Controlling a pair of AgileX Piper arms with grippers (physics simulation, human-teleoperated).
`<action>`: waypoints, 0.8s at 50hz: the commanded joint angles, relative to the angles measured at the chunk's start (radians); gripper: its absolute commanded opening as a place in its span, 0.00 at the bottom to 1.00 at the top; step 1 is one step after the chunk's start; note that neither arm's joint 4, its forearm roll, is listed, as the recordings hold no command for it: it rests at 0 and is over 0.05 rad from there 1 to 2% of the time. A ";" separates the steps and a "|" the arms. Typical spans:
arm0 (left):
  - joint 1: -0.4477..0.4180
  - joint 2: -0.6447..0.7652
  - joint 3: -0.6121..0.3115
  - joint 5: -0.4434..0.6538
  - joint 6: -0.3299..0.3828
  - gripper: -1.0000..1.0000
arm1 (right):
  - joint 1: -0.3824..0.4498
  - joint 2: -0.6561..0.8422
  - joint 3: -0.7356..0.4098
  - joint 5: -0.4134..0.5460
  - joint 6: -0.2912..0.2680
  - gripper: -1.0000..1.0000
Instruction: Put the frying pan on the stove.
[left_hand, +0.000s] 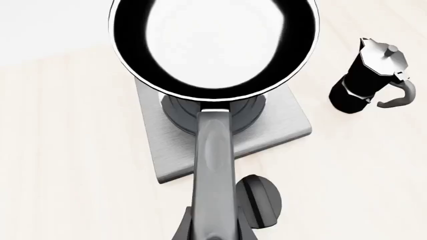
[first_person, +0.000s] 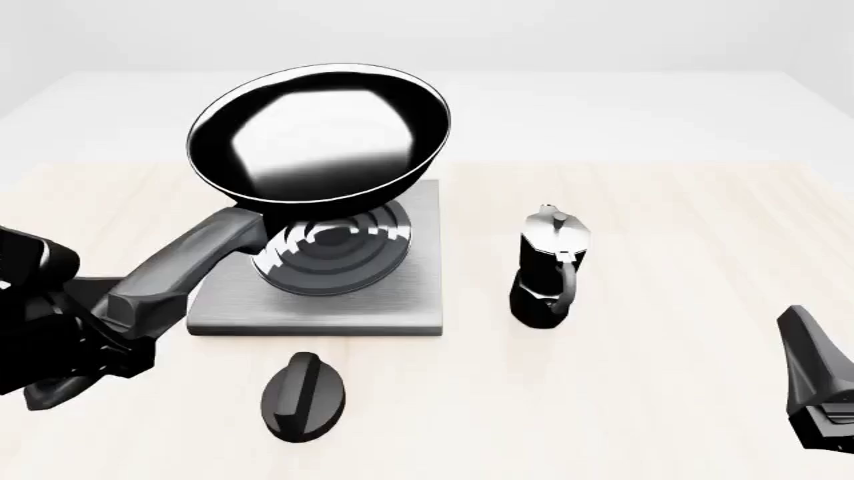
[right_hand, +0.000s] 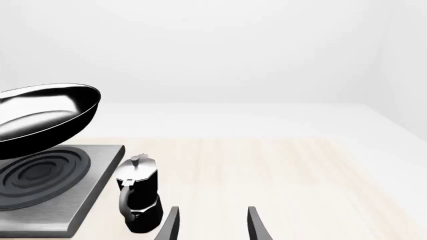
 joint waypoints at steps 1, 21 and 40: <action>0.000 -0.031 0.003 -0.018 0.017 0.00 | 0.000 0.000 0.000 0.000 0.000 1.00; 0.014 -0.052 0.049 -0.020 0.030 0.00 | 0.000 0.000 0.000 0.000 0.000 1.00; 0.023 -0.068 0.114 -0.038 0.027 0.00 | 0.000 0.000 0.000 0.000 0.000 1.00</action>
